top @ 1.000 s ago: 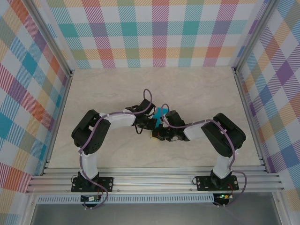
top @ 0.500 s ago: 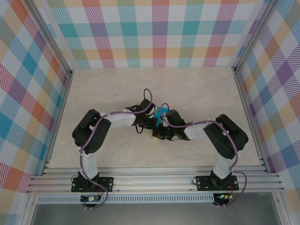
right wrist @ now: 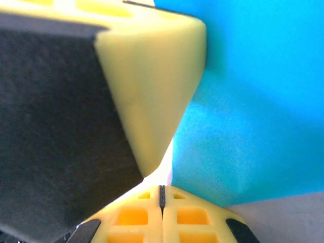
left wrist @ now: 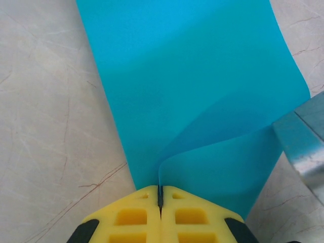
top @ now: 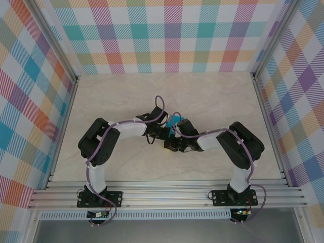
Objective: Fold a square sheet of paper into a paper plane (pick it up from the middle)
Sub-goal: Third fold the triangle at the center of the table.
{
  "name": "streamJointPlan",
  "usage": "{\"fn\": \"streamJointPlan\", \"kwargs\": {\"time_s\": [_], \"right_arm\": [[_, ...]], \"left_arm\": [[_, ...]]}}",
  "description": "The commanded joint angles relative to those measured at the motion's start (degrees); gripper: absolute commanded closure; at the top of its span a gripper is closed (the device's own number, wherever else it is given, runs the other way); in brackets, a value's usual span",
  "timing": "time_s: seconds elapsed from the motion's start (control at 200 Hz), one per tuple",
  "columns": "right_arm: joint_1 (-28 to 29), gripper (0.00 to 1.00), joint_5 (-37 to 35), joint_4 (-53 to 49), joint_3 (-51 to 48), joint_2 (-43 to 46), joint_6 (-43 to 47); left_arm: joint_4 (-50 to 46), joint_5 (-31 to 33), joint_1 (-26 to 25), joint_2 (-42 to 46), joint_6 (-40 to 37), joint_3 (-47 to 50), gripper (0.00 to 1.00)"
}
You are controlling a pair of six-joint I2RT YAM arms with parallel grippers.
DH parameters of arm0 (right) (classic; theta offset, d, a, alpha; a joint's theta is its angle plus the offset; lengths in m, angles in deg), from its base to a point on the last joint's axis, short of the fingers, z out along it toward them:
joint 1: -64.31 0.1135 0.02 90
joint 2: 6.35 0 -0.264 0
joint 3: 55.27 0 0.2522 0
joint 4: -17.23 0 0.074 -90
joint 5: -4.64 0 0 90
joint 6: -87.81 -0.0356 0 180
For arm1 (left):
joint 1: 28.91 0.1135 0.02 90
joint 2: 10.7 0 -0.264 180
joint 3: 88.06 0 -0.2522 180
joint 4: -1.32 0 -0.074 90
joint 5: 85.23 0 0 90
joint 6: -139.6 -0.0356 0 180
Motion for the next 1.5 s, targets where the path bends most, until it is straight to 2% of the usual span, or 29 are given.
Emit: {"fn": "streamJointPlan", "kwargs": {"time_s": [0.0,0.2,0.295,0.415,0.75,1.195,1.495], "right_arm": [[0.2,1.0,-0.8,-2.3,1.4,0.5,2.3],[-3.0,1.0,-0.3,-4.8,-1.2,9.5,3.7],[-5.4,1.0,0.6,-6.6,-1.5,10.9,5.3],[-7.4,1.0,3.2,-5.6,-0.6,8.6,5.4],[-8.1,1.0,5.7,-2.8,2.8,3.2,4.5],[-8.2,1.0,3.0,-3.1,1.7,-1.6,5.6],[-10.3,1.0,4.0,-6.3,2.0,4.4,6.9]], "left_arm": [[-3.8,1.8,0.6,-4.4,-0.9,2.4,1.0],[-4.2,1.9,0.6,-4.0,-1.1,2.4,1.0],[-4.3,1.8,0.7,-4.0,-1.2,2.4,1.0],[-4.3,1.7,0.7,-3.9,-1.1,2.3,1.0],[-4.5,1.1,0.7,-4.2,-1.3,2.1,1.0],[-4.7,0.8,0.7,-4.9,-1.3,1.9,1.0],[-5.1,0.9,0.7,-4.9,-1.7,1.7,1.0]]}}
